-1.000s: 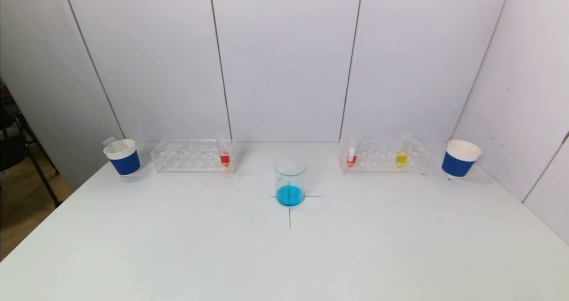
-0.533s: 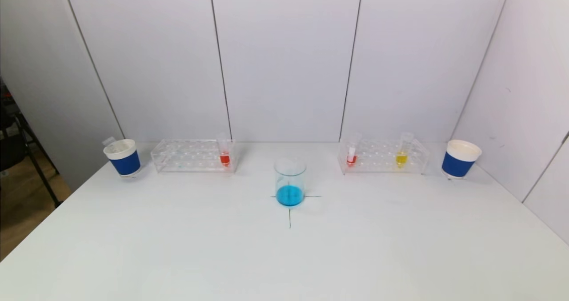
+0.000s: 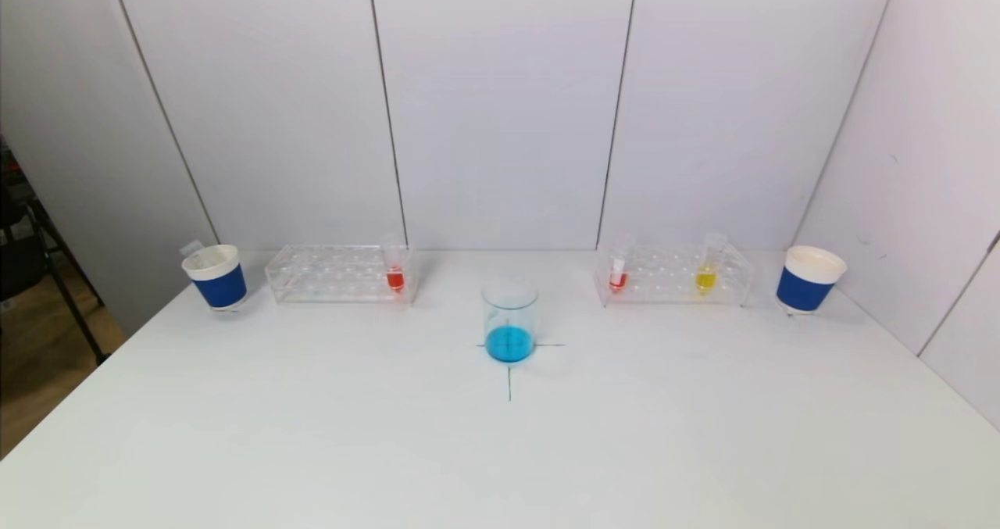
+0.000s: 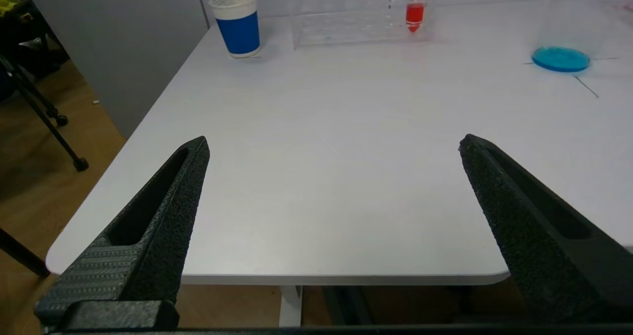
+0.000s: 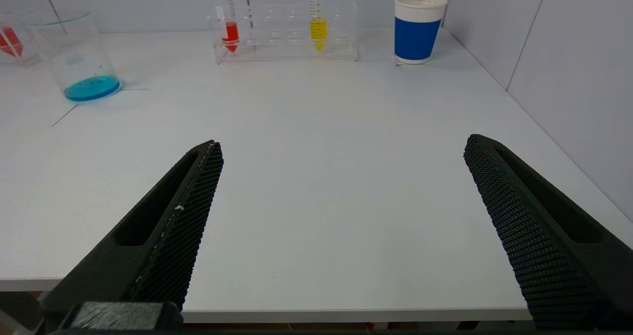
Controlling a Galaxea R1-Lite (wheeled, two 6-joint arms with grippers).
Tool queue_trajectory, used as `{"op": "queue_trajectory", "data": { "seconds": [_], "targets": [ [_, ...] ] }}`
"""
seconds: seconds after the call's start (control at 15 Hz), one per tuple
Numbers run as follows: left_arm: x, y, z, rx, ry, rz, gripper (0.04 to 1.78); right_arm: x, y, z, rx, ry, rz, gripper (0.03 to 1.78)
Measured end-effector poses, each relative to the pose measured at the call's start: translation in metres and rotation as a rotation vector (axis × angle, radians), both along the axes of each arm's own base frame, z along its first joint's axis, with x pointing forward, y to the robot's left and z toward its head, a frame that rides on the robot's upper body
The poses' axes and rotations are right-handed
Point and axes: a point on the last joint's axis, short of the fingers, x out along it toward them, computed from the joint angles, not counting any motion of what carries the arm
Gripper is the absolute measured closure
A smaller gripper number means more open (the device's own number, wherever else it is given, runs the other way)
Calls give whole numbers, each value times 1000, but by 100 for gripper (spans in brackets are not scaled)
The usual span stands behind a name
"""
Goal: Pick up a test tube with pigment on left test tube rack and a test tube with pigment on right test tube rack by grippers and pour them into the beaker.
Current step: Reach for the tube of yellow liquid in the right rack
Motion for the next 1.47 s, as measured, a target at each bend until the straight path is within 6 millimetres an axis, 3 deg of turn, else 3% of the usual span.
{"op": "queue_trajectory", "data": {
  "seconds": [0.4,1.47],
  "targets": [
    [17,-1,-32,-9,6,-55,6,0,0,0,0,0,0,4],
    [19,-1,-36,-67,2,-50,6,0,0,0,0,1,0,4]
  ]
}}
